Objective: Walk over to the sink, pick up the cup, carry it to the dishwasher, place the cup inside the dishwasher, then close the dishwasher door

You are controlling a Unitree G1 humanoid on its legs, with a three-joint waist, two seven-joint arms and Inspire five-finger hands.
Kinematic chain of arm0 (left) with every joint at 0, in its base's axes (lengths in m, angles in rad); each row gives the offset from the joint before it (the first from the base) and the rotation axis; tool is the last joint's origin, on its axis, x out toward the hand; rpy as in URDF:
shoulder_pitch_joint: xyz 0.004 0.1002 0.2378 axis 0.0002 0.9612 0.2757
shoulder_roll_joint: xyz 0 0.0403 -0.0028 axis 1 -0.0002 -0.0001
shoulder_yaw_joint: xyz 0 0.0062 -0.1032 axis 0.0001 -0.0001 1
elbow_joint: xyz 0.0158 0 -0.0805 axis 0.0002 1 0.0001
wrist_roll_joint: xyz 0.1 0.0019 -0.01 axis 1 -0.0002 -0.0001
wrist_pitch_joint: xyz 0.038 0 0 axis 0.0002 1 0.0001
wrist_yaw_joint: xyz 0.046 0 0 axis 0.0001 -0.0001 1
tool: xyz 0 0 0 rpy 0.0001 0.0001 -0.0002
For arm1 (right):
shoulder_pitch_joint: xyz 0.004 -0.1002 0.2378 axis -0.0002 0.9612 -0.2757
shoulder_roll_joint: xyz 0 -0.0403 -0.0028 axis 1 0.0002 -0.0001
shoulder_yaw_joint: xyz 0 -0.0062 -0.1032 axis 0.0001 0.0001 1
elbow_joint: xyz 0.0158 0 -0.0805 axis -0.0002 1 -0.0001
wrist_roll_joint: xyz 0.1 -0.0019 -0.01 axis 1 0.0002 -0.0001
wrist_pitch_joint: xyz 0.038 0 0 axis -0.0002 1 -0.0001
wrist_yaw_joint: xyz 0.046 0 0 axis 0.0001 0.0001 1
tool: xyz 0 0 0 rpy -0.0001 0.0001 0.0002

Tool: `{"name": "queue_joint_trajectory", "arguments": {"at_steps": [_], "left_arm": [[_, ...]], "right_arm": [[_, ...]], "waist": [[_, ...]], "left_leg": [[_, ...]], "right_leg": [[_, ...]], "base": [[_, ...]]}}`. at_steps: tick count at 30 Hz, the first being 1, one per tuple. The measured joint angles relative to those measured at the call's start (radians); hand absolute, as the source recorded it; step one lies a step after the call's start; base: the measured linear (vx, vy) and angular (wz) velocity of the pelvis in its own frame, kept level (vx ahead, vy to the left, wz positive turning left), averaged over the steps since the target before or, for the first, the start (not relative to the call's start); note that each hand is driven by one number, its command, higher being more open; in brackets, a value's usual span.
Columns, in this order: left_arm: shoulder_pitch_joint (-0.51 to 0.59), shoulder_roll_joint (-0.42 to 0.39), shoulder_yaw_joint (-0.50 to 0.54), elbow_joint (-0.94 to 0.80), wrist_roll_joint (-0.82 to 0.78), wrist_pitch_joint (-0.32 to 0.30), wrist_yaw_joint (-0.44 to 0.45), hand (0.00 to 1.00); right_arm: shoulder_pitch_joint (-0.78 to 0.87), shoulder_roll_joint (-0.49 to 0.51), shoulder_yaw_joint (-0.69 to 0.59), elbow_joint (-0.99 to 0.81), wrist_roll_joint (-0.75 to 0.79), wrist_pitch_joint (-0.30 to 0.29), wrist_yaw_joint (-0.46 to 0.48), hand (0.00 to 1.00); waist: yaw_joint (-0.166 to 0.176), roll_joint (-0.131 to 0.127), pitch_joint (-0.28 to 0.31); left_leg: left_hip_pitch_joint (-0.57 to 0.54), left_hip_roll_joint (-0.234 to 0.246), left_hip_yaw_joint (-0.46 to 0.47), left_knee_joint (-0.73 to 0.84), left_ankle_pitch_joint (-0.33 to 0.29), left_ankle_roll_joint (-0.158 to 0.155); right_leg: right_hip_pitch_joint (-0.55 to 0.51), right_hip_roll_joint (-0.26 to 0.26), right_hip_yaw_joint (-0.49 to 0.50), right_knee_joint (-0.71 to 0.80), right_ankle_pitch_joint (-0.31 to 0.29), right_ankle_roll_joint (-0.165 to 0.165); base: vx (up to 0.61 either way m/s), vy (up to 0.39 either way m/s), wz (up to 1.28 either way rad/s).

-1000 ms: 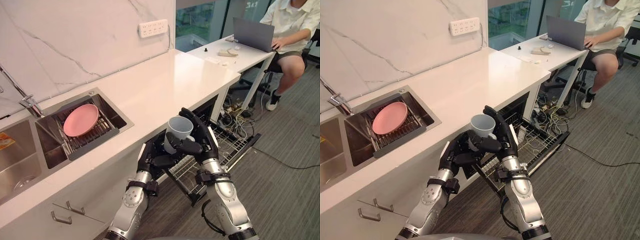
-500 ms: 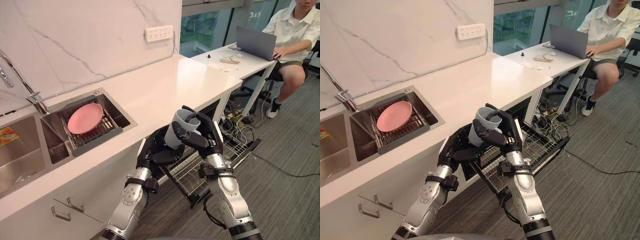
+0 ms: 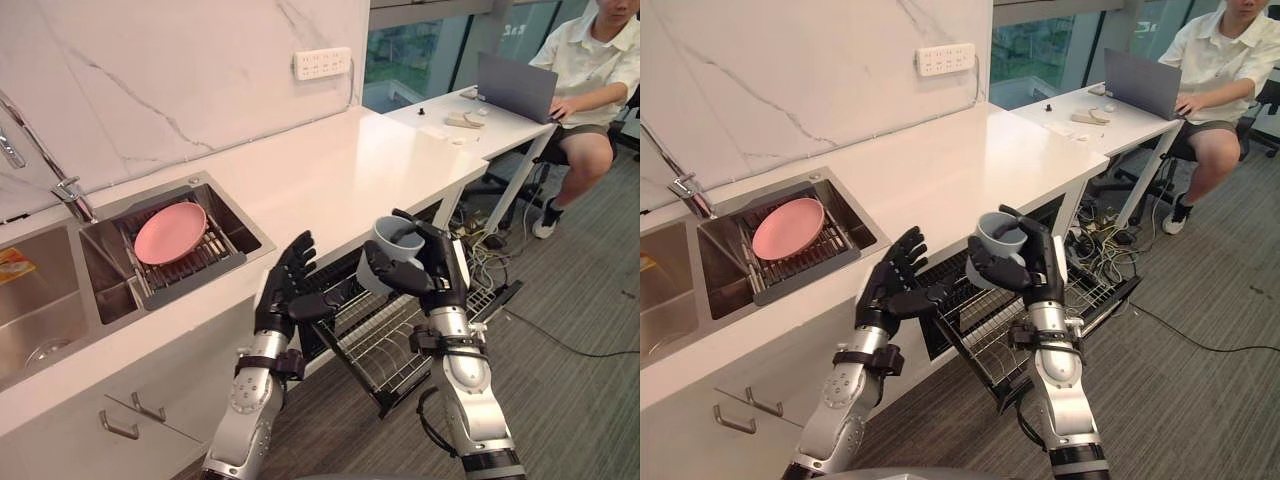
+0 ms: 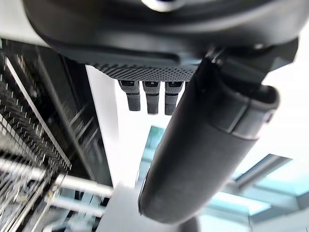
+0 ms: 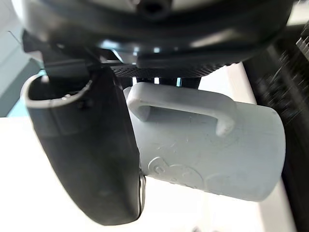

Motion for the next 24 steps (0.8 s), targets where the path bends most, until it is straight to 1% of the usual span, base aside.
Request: {"name": "queue_joint_trajectory", "arguments": {"at_steps": [2, 5, 7, 9, 10, 12, 13, 14, 16, 17, 18, 19, 20, 22, 24], "left_arm": [[0.029, 0.004, 0.007, 0.007, 0.000, 0.000, -0.008, 0.90], [0.062, 0.013, 0.002, 0.075, 0.000, 0.000, -0.044, 0.90], [0.077, 0.027, -0.013, 0.128, 0.001, 0.001, -0.061, 0.90], [0.111, 0.050, -0.013, 0.179, 0.001, 0.004, -0.086, 0.90], [0.117, 0.055, -0.012, 0.192, 0.001, 0.004, -0.091, 0.90], [0.128, 0.075, -0.009, 0.241, 0.001, 0.004, -0.098, 0.90], [0.129, 0.085, 0.009, 0.275, 0.001, 0.004, -0.106, 0.90], [0.129, 0.087, 0.014, 0.281, 0.001, 0.004, -0.107, 0.90], [0.118, 0.094, 0.069, 0.327, 0.000, 0.004, -0.106, 0.90], [0.112, 0.096, 0.083, 0.341, 0.000, 0.004, -0.104, 0.90], [0.096, 0.101, 0.106, 0.375, -0.001, 0.004, -0.099, 0.90], [0.075, 0.105, 0.122, 0.412, -0.001, 0.004, -0.091, 0.90], [0.060, 0.107, 0.129, 0.430, -0.001, 0.003, -0.086, 0.90], [0.011, 0.108, 0.157, 0.495, -0.001, 0.003, -0.062, 0.90], [-0.017, 0.109, 0.178, 0.534, -0.001, 0.000, -0.046, 0.90]], "right_arm": [[0.000, -0.016, -0.007, 0.008, -0.010, 0.004, -0.001, 0.30], [-0.004, -0.044, -0.007, 0.033, -0.039, 0.007, 0.005, 0.30], [-0.012, -0.063, -0.006, 0.083, -0.046, 0.008, 0.019, 0.30], [-0.045, -0.084, -0.006, 0.188, -0.068, 0.021, 0.024, 0.30], [-0.052, -0.092, -0.006, 0.212, -0.072, 0.024, 0.024, 0.30], [-0.077, -0.124, -0.006, 0.287, -0.074, 0.033, 0.024, 0.30], [-0.112, -0.147, -0.006, 0.341, -0.077, 0.035, 0.023, 0.30], [-0.121, -0.151, -0.006, 0.352, -0.078, 0.036, 0.023, 0.30], [-0.219, -0.185, -0.005, 0.444, -0.083, 0.039, 0.019, 0.30], [-0.247, -0.194, -0.005, 0.469, -0.083, 0.041, 0.017, 0.30], [-0.300, -0.211, -0.004, 0.524, -0.083, 0.045, 0.011, 0.30], [-0.350, -0.229, -0.004, 0.572, -0.083, 0.047, 0.004, 0.30], [-0.377, -0.239, -0.004, 0.596, -0.083, 0.048, 0.000, 0.30], [-0.496, -0.271, -0.005, 0.697, -0.084, 0.059, -0.016, 0.30], [-0.560, -0.287, -0.006, 0.763, -0.083, 0.068, -0.027, 0.30]], "waist": [[0.003, -0.001, 0.000], [0.006, -0.002, 0.000], [0.008, -0.006, 0.000], [0.010, -0.015, 0.007], [0.012, -0.017, 0.009], [0.022, -0.020, 0.021], [0.028, -0.019, 0.055], [0.029, -0.020, 0.064], [0.034, -0.016, 0.126], [0.034, -0.014, 0.142], [0.043, -0.011, 0.172], [0.060, -0.005, 0.207], [0.064, -0.001, 0.223], [0.076, 0.019, 0.280], [0.085, 0.028, 0.316]], "left_leg": [[-0.006, -0.001, -0.003, -0.002, 0.000, 0.000], [-0.023, -0.002, -0.013, -0.003, 0.003, 0.000], [-0.031, -0.002, -0.022, -0.002, 0.004, 0.001], [-0.044, -0.002, -0.027, 0.001, 0.004, 0.001], [-0.054, -0.003, -0.030, 0.002, 0.005, 0.000], [-0.083, -0.003, -0.041, 0.011, 0.008, 0.001], [-0.096, -0.004, -0.049, 0.021, 0.010, 0.001], [-0.100, -0.004, -0.050, 0.024, 0.010, 0.001], [-0.161, -0.004, -0.067, 0.063, 0.012, 0.002], [-0.175, -0.004, -0.074, 0.072, 0.014, 0.002], [-0.203, -0.004, -0.083, 0.089, 0.017, 0.001], [-0.222, -0.004, -0.088, 0.099, 0.020, 0.001], [-0.238, -0.004, -0.091, 0.109, 0.021, 0.001], [-0.296, -0.010, -0.109, 0.127, 0.039, 0.005], [-0.317, -0.013, -0.122, 0.125, 0.054, 0.005]], "right_leg": [[-0.004, -0.001, -0.003, -0.004, 0.001, 0.001], [-0.014, -0.001, -0.014, -0.009, 0.001, 0.002], [-0.014, -0.001, -0.024, -0.015, 0.001, 0.002], [-0.021, 0.000, -0.028, -0.017, 0.001, 0.001], [-0.026, 0.000, -0.030, -0.017, 0.001, 0.001], [-0.048, -0.001, -0.041, -0.011, 0.001, 0.001], [-0.055, -0.003, -0.049, -0.003, 0.001, 0.001], [-0.058, -0.003, -0.051, -0.001, 0.001, 0.001], [-0.106, -0.006, -0.065, 0.026, 0.002, -0.001], [-0.116, -0.006, -0.071, 0.032, 0.003, -0.002], [-0.139, -0.008, -0.082, 0.049, 0.002, -0.004], [-0.160, -0.010, -0.084, 0.069, -0.001, -0.008], [-0.175, -0.013, -0.087, 0.082, -0.002, -0.009], [-0.240, -0.025, -0.102, 0.135, -0.010, -0.014], [-0.271, -0.034, -0.111, 0.167, -0.018, -0.015]], "base": [[0.01, -0.008, 0.04], [0.03, -0.014, 0.10], [0.03, -0.023, 0.15], [0.00, -0.016, 0.08], [-0.03, -0.014, 0.12], [-0.05, -0.009, 0.17], [-0.03, -0.003, 0.14], [-0.09, 0.004, 0.17], [-0.11, 0.012, 0.20], [-0.10, 0.012, 0.29], [-0.10, 0.010, 0.23], [-0.11, 0.011, 0.19], [-0.12, 0.017, 0.15], [-0.14, 0.028, 0.22], [-0.11, 0.023, 0.20]]}}
